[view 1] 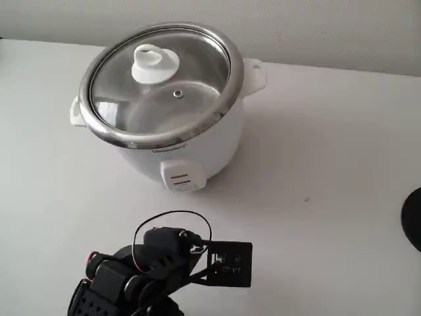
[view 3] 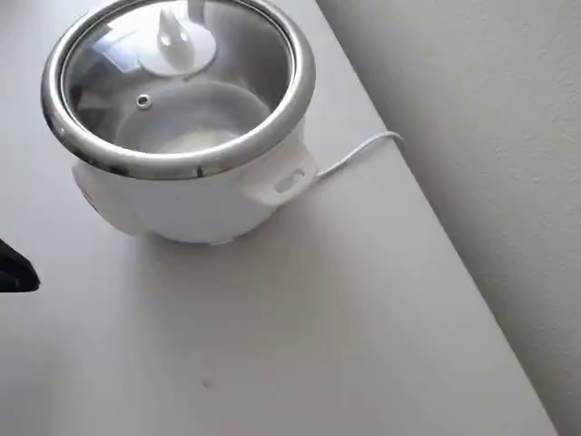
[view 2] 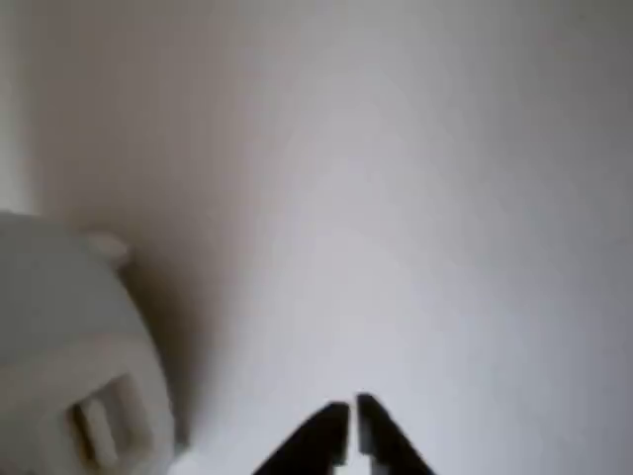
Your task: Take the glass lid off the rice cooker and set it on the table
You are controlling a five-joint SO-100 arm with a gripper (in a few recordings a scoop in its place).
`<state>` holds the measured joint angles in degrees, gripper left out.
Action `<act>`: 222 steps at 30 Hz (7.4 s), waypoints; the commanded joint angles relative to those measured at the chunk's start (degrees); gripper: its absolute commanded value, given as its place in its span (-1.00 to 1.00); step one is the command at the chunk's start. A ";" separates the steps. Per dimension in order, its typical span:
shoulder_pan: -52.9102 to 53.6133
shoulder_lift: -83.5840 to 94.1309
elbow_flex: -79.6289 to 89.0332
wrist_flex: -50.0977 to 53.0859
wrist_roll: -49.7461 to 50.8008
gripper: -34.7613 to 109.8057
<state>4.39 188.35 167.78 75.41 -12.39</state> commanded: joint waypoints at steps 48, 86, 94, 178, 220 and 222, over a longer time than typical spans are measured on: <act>-1.23 0.09 2.11 0.18 -2.20 -0.45; -15.56 -68.91 -93.60 -6.50 11.95 -0.23; -20.30 -85.87 -109.69 -6.94 14.50 -0.23; 11.87 -80.77 -124.45 -14.41 15.56 -0.52; 17.75 -129.81 -124.45 9.84 12.66 -0.52; 17.49 -131.92 -124.89 9.49 12.74 -0.52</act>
<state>23.47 56.16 44.56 84.20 0.88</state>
